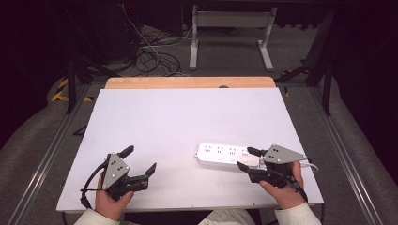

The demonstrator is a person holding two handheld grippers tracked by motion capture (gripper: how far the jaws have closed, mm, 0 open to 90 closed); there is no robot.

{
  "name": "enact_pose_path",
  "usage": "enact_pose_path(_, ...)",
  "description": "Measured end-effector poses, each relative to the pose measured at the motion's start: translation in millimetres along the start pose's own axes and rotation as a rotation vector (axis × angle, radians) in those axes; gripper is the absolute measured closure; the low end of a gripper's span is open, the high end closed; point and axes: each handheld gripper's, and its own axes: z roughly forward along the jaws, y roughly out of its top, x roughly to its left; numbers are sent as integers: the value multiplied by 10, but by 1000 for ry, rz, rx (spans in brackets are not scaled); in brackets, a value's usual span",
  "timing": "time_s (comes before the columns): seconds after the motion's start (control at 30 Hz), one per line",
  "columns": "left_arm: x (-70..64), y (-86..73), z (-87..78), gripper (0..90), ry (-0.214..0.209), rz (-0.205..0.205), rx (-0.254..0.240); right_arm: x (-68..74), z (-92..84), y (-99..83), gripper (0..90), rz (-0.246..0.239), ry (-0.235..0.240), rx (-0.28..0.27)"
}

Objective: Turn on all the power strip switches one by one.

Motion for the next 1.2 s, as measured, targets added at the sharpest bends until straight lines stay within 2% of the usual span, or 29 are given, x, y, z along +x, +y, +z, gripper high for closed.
enact_pose_path(0.03, 0, 0, 1, 110, 0, -1, 0, -7, -2, 16, 491, -1, 3, 15)
enact_pose_path(0.07, 1, 0, 1, 110, 0, -1, 2, -7, -2, 16, 491, -1, 3, 15)
enact_pose_path(0.1, 1, -1, 1, 113, 0, -1, 3, -14, -2, 38, 611, 7, 25, 45)
enact_pose_path(0.13, 2, -1, 3, 113, -1, -3, 5, -14, -2, 38, 611, 7, 25, 45)
enact_pose_path(0.17, 5, 0, 3, 113, 0, 0, 7, -34, -3, 66, 701, 24, 60, 77)
enact_pose_path(0.2, 4, 0, 4, 113, 0, 0, 7, -34, -3, 66, 701, 24, 60, 77)
enact_pose_path(0.23, 2, 0, 3, 113, 0, 0, 7, -53, -8, 96, 773, 45, 80, 111)
enact_pose_path(0.4, -4, -2, 6, 113, -3, -6, 7, -73, 2, 143, 852, 45, 54, 161)
enact_pose_path(0.47, -5, -2, 8, 113, -2, -5, 6, -84, 25, 170, 900, 39, 52, 207)
enact_pose_path(0.7, -8, -3, 11, 114, -4, -4, 10, -114, 82, 221, 900, 31, 35, 268)
enact_pose_path(0.8, -7, -4, 15, 115, -6, -4, 14, -140, 129, 241, 900, 40, 14, 316)
enact_pose_path(0.83, -7, -4, 15, 115, -6, -4, 14, -165, 167, 248, 900, 55, 5, 349)
enact_pose_path(0.87, -8, -4, 16, 115, -6, -3, 14, -165, 167, 248, 900, 55, 5, 349)
enact_pose_path(0.9, -8, -4, 16, 115, -5, -4, 14, -191, 212, 247, 900, 68, 2, 382)
enact_pose_path(0.93, -8, -4, 16, 115, -6, -4, 14, -191, 212, 247, 900, 68, 2, 382)
enact_pose_path(0.97, -7, -4, 16, 115, -5, -4, 14, -220, 260, 243, 900, 79, -2, 413)
enact_pose_path(1.2, -10, -6, 27, 115, -6, -5, 20, -265, 394, 219, 900, 79, -20, 479)
